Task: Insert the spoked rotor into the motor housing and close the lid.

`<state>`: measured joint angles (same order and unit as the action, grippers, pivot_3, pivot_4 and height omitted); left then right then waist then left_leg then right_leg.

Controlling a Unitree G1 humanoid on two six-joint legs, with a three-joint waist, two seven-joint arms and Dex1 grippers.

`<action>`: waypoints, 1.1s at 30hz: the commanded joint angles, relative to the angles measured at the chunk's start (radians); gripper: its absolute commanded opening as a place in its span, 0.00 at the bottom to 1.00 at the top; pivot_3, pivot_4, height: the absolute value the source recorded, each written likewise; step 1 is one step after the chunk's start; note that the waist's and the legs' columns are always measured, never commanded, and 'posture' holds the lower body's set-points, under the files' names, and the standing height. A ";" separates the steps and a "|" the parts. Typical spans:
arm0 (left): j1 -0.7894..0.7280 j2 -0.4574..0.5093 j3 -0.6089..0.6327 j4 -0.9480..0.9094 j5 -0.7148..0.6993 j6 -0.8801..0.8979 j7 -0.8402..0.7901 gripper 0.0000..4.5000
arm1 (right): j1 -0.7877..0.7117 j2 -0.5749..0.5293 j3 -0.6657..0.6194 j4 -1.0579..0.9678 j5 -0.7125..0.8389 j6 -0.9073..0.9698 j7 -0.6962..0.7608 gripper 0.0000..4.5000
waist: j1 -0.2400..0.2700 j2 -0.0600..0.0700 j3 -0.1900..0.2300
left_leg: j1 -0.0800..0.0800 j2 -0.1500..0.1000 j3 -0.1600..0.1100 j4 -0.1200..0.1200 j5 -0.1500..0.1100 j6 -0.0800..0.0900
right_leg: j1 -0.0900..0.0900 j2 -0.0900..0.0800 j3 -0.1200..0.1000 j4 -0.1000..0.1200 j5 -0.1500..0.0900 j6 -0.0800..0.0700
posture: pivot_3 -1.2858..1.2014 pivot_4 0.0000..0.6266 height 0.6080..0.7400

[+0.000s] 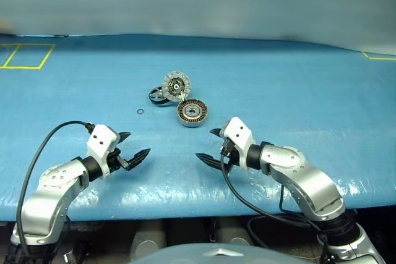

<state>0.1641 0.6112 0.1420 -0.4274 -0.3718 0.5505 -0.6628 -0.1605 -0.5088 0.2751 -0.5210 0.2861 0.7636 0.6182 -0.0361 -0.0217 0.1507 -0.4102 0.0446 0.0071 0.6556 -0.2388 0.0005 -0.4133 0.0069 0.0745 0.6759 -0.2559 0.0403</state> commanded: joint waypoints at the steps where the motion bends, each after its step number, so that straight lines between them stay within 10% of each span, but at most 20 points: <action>1: 0.001 0.007 0.006 -0.017 -0.002 -0.001 0.003 0.99 | -0.019 -0.005 0.000 -0.015 0.000 -0.022 0.012 1.00 | 0.000 0.000 0.000 | 0.000 0.000 0.000 0.000 0.000 0.000 | 0.000 0.000 0.000 0.000 0.000 0.000 | 0.52 0.24 1.00; 33: 0.080 -0.062 -0.094 -0.010 0.131 -0.227 0.046 0.99 | -0.697 0.166 0.345 0.717 -0.314 -0.083 0.169 1.00 | -0.001 0.001 0.001 | -0.003 0.000 -0.001 -0.001 0.000 0.000 | -0.003 -0.002 -0.004 0.001 0.005 -0.004 | 0.52 0.24 1.00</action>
<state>0.2424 0.5521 0.0454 -0.4160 -0.2367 0.3424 -0.6167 -0.8389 -0.3454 0.6240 0.1943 -0.0060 0.7069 0.7784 -0.0369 -0.0203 0.1515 -0.4127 0.0448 0.0065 0.6547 -0.2390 0.0004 -0.4161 0.0052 0.0700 0.6767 -0.2505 0.0362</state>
